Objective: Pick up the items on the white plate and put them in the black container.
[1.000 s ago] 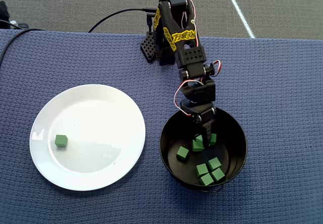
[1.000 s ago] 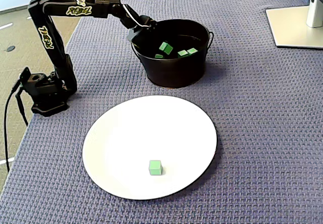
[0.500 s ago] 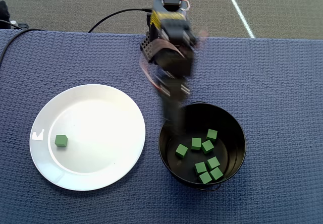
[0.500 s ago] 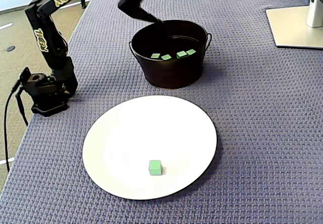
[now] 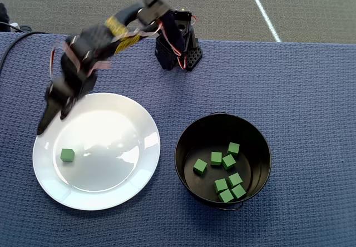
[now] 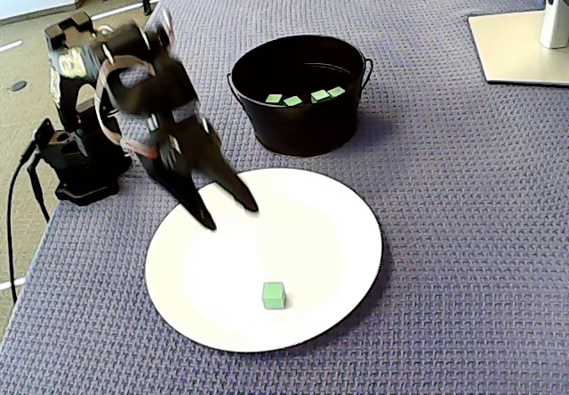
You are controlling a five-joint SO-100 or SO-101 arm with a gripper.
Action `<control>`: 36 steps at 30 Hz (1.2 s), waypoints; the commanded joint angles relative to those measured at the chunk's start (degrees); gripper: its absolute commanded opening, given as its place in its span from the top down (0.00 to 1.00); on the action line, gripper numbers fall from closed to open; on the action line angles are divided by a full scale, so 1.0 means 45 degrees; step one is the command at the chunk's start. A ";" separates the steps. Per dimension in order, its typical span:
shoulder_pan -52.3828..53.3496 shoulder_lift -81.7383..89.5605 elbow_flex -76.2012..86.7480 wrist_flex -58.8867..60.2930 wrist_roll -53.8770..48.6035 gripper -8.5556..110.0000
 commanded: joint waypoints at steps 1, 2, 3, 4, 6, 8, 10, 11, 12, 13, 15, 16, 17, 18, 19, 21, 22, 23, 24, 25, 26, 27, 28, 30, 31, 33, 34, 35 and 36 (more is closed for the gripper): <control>-0.0039 -0.1387 -0.0977 0.0117 -0.0371 0.63; -0.0039 -0.1816 -0.1543 0.0469 -0.0352 0.63; 0.0039 -0.2324 -0.2012 0.0625 -0.0078 0.63; 0.0176 -0.2754 -0.2363 0.0684 0.0293 0.63; 0.0293 -0.3379 -0.2852 0.0859 0.0859 0.63; 0.0176 -0.3809 -0.3164 0.0801 0.0703 0.63; -0.0039 -0.4141 -0.3398 0.0820 0.0215 0.64; -0.0098 -0.4258 -0.3398 0.0820 -0.0137 0.64; -0.0137 -0.4375 -0.3418 0.0742 -0.0449 0.64; -0.0156 -0.4492 -0.3457 0.0566 -0.0566 0.64; -0.0137 -0.4707 -0.3555 0.0137 -0.0781 0.64; -0.0137 -0.4805 -0.3555 -0.0078 -0.0898 0.65; -0.0156 -0.4883 -0.3594 -0.0137 -0.1035 0.65; -0.0234 -0.4941 -0.3613 -0.0137 -0.1230 0.65; -0.0332 -0.4980 -0.3594 -0.0098 -0.1348 0.65; -0.0527 -0.5078 -0.3574 0.0059 -0.1465 0.65; -0.0625 -0.5098 -0.3535 0.0059 -0.1504 0.65; -0.0684 -0.5117 -0.3516 0.0059 -0.1504 0.66; -0.0742 -0.5137 -0.3477 0.0059 -0.1543 0.66; -0.0781 -0.5137 -0.3379 0.0000 -0.1582 0.67; -0.0820 -0.5156 -0.3262 -0.0137 -0.1621 0.67; -0.0859 -0.5176 -0.3125 -0.0293 -0.1719 0.67; -0.0938 -0.5176 -0.2949 -0.0469 -0.1895 0.67; -0.1094 -0.5176 -0.2637 -0.0664 -0.2129 0.68; -0.1152 -0.5176 -0.2559 -0.0645 -0.2148 0.69; -0.1191 -0.5156 -0.2539 -0.0469 -0.2051 0.71; -0.1191 -0.5137 -0.2578 -0.0371 -0.2012 0.71; -0.1152 -0.5137 -0.2598 -0.0293 -0.2031 0.72; -0.1074 -0.5156 -0.2598 -0.0254 -0.2109 0.72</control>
